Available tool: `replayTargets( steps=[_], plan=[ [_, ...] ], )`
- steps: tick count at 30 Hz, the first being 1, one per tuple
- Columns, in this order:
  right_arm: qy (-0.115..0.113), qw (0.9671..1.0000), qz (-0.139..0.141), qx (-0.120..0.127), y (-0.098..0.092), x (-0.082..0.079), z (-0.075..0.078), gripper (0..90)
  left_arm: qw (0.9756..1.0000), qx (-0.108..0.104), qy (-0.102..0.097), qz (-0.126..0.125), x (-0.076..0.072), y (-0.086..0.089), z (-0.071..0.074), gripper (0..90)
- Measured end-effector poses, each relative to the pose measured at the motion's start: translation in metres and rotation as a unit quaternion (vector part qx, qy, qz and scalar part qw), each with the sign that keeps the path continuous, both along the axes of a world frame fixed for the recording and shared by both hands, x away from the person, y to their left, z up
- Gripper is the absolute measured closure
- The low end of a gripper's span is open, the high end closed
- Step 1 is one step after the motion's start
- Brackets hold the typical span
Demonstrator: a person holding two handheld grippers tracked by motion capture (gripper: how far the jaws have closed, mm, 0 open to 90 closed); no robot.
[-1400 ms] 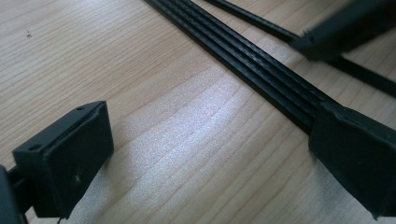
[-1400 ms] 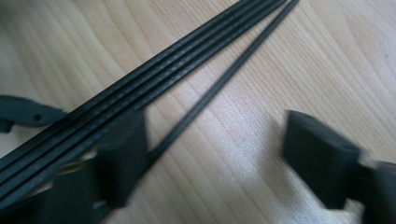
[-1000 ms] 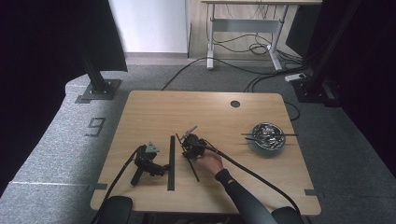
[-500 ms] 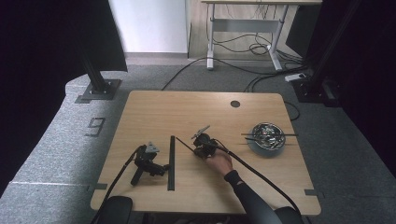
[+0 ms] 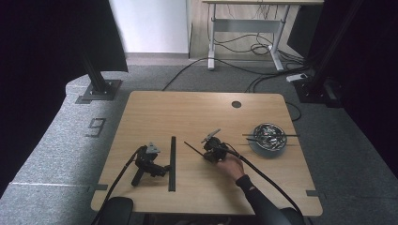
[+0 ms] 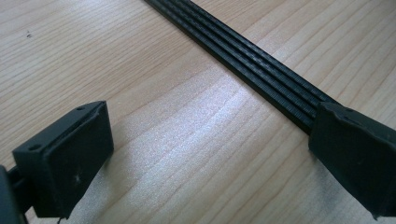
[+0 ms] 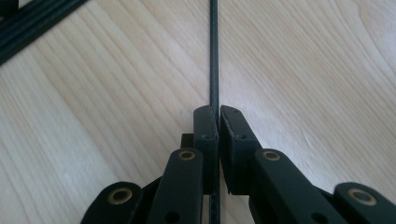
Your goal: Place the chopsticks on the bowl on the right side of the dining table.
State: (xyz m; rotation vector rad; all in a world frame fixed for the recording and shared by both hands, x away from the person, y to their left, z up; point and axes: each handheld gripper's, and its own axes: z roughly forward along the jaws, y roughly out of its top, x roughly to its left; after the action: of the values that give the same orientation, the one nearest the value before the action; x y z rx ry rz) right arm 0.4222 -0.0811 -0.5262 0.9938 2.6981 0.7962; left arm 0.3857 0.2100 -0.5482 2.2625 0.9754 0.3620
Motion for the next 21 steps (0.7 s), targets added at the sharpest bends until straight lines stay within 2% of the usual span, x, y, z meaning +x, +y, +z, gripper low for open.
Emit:
replayTargets(
  steps=[12, 21],
  plan=[
    [0.009, 0.9999, -0.003, 0.004, -0.029, -0.012, 0.0, 85.3, 1.0, 0.0, 0.0, 0.0, 0.0, 0.0, 0.0, 0.0],
    [0.011, 0.9999, -0.008, -0.002, -0.052, -0.022, 0.0, 85.3, 1.0, 0.0, 0.0, 0.0, 0.0, 0.0, 0.0, 0.0]
  ],
)
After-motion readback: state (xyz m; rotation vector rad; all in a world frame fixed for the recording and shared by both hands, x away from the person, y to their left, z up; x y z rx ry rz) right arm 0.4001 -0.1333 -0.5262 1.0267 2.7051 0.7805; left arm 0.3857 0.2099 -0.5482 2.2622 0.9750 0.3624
